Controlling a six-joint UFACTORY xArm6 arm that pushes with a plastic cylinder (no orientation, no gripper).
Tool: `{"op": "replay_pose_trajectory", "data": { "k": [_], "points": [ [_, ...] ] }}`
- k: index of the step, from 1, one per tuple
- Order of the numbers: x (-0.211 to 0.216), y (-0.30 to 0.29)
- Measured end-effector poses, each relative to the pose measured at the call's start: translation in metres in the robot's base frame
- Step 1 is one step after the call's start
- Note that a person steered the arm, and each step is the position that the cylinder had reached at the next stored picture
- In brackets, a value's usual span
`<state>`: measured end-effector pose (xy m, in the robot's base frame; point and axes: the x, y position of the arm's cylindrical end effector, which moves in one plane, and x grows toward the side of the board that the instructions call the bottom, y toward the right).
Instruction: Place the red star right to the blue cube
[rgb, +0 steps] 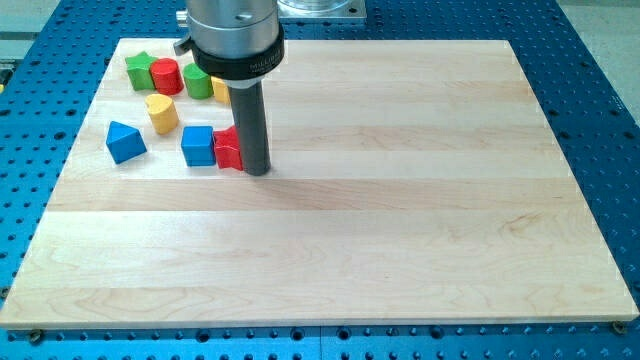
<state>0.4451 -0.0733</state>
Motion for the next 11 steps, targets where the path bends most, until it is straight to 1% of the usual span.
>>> {"op": "replay_pose_trajectory", "data": {
  "k": [1, 2, 3, 5, 7, 8, 9, 10, 11],
  "points": [
    [0.026, 0.056],
    [0.061, 0.145],
    [0.078, 0.173],
    [0.084, 0.200],
    [0.076, 0.195],
    [0.076, 0.147],
    [0.078, 0.178],
    [0.079, 0.256],
    [0.079, 0.280]
  ]
}}
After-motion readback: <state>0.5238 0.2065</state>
